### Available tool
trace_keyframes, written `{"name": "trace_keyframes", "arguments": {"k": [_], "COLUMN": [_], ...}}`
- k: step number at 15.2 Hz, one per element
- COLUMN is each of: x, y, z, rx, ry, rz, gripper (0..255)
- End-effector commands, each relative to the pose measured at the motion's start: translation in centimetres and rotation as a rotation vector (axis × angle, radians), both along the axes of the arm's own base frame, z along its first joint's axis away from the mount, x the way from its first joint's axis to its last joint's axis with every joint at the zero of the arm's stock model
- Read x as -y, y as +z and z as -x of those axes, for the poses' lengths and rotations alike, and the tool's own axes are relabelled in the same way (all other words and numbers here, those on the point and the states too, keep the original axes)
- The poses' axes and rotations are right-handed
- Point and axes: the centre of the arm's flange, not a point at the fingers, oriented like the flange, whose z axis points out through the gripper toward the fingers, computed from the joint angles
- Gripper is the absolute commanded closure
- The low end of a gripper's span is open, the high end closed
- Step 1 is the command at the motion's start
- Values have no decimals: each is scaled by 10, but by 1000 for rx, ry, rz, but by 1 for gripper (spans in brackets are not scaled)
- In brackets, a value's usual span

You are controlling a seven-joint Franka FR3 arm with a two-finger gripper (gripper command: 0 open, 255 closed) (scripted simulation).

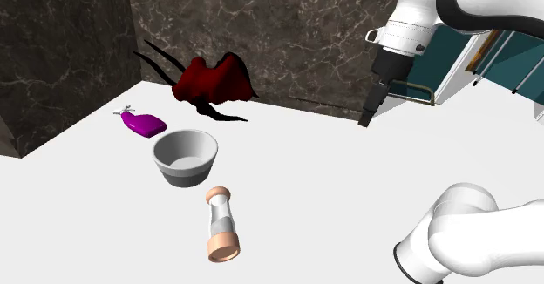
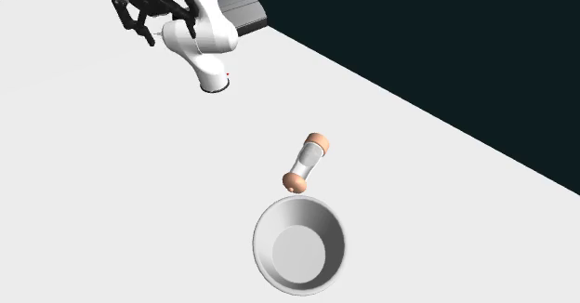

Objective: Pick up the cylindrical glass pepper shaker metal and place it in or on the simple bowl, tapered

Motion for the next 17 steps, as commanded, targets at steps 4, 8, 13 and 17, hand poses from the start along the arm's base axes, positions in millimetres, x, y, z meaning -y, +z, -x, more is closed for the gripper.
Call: {"name": "trace_keyframes", "arguments": {"k": [4, 8, 13, 17], "x": [-31, -71, -121, -159], "y": [-24, -55, -95, -126], "z": [-5, -14, -30, -46], "rx": [0, 0, 1, 1], "ry": [-56, -131, -224, -299], "rz": [-1, -2, -4, -5], "gripper": [0, 0, 0, 0]}}
